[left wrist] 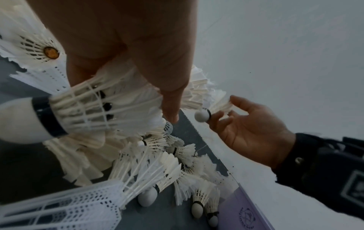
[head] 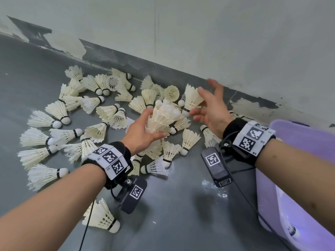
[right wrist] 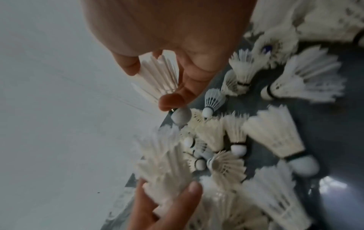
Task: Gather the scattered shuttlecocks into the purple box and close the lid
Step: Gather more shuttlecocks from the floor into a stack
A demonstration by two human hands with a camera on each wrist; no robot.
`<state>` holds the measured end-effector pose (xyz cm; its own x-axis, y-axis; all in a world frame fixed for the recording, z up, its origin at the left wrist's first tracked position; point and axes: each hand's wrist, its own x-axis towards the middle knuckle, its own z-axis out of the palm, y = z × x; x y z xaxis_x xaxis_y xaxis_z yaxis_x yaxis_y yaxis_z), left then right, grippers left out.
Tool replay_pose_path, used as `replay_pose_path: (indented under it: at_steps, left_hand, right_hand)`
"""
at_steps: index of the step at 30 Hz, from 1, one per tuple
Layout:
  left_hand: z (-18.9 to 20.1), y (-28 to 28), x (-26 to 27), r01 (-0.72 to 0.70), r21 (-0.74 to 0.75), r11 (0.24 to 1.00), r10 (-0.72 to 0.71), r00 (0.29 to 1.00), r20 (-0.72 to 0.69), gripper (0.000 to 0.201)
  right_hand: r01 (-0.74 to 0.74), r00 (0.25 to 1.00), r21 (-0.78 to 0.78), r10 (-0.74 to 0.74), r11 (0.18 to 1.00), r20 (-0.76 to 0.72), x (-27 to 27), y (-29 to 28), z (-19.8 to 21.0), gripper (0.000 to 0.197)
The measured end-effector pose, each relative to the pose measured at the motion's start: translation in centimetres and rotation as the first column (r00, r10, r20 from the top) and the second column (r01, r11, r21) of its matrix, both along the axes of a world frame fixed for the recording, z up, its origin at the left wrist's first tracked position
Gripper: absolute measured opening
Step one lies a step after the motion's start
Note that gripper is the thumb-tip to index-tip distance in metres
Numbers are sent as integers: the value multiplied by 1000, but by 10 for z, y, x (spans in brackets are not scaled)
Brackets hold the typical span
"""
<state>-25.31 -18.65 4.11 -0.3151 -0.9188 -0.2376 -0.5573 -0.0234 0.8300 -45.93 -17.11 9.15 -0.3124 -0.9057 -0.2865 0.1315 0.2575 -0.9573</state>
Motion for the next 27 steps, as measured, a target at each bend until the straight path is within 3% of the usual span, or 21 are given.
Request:
replay_pose_path:
  at_steps: [2, 5, 8, 12, 13, 15, 17, 20, 23, 26, 27]
  left_hand:
    - [0, 1, -2, 1, 5, 1000, -1, 1000, 2, 78]
    - [1, 2, -1, -12, -7, 1000, 12, 1000, -14, 77]
    - [1, 1, 1, -9, -11, 1000, 9, 1000, -13, 78]
    - [0, 0, 1, 11, -9, 1000, -11, 1000, 6, 76]
    - [0, 0, 1, 14, -12, 1000, -14, 1000, 6, 75]
    - [0, 0, -2, 18, -25, 1000, -18, 1000, -2, 73]
    - [1, 1, -4, 21, -42, 999, -22, 1000, -8, 70]
    - [0, 1, -4, 30, -55, 998, -31, 999, -14, 67]
    - [-2, 1, 1, 17, -57, 998, -17, 1000, -4, 69]
    - [-1, -1, 1, 3, -74, 997, -3, 1000, 13, 73]
    - [0, -2, 1, -3, -72, 997, 3, 1000, 12, 74]
  right_hand:
    - [-87, 996, -6, 88, 996, 18, 12, 0, 3, 23]
    - [-164, 960, 3, 160, 986, -231, 19, -4, -4, 23]
    - [-119, 922, -40, 95, 992, -374, 19, -1, -1, 28]
    - [34, 869, -173, -114, 984, -481, 15, -2, 5, 29]
    - [9, 889, -150, -77, 989, -452, 15, -2, 5, 28]
    - [-166, 907, -48, 134, 985, -399, 19, 1, 4, 32]
    - [-335, 831, 60, 325, 940, -451, 23, 4, -2, 40]
    - [-405, 736, 164, 427, 900, -526, 23, 2, -12, 55]
    - [-442, 773, 143, 457, 886, -440, 22, 3, -10, 64]
    - [-272, 888, -18, 244, 962, -391, 19, 8, -8, 49]
    - [-200, 896, 10, 187, 980, -402, 16, 9, -12, 48]
